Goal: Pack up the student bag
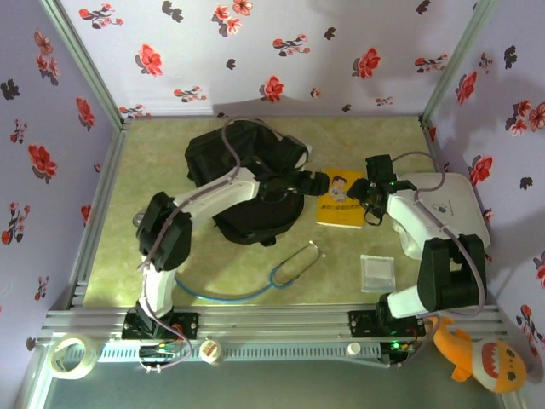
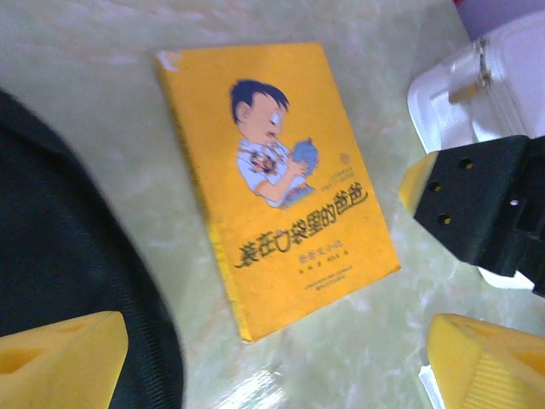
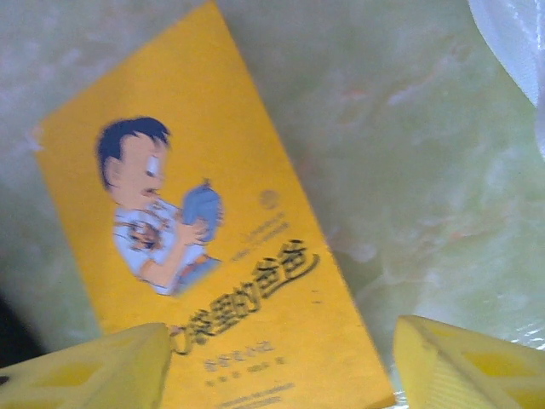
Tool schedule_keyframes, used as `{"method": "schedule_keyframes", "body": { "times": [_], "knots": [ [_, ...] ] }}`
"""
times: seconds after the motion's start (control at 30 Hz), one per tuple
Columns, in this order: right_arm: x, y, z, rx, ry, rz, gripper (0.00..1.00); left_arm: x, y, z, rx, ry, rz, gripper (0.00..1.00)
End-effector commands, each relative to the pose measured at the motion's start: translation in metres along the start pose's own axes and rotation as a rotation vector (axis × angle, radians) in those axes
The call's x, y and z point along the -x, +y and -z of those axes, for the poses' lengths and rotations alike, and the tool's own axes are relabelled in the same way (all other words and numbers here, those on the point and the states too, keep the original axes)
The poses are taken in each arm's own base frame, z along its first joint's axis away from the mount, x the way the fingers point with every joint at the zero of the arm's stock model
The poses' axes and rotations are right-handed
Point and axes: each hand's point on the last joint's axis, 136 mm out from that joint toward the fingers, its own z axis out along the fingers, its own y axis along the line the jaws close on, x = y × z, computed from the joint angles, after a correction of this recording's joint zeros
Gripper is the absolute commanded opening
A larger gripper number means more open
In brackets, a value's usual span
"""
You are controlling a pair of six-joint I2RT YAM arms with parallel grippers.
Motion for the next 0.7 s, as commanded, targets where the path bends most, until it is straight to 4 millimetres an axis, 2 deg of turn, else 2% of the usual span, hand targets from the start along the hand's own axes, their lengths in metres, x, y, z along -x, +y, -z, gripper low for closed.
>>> {"method": "schedule_keyframes", "body": {
  "times": [0.0,0.17,0.23,0.47,0.67],
  "knots": [
    [-0.007,-0.009,-0.008,-0.029,0.078,0.088,0.64,-0.019,-0.012,-0.022,0.034,0.074,0.018,0.87],
    [-0.017,-0.017,-0.027,-0.039,0.142,0.106,0.53,-0.035,-0.015,-0.058,0.083,0.132,0.054,0.76],
    [-0.021,-0.019,-0.033,-0.049,0.156,0.108,0.49,-0.04,-0.008,-0.067,0.138,0.144,0.063,0.7],
    [-0.027,-0.031,-0.043,-0.084,0.179,0.1,0.38,-0.05,0.027,-0.089,0.314,0.168,0.095,0.55],
    [-0.03,-0.032,-0.046,-0.083,0.195,0.101,0.34,-0.063,0.038,-0.107,0.356,0.211,0.104,0.52]
  ]
}}
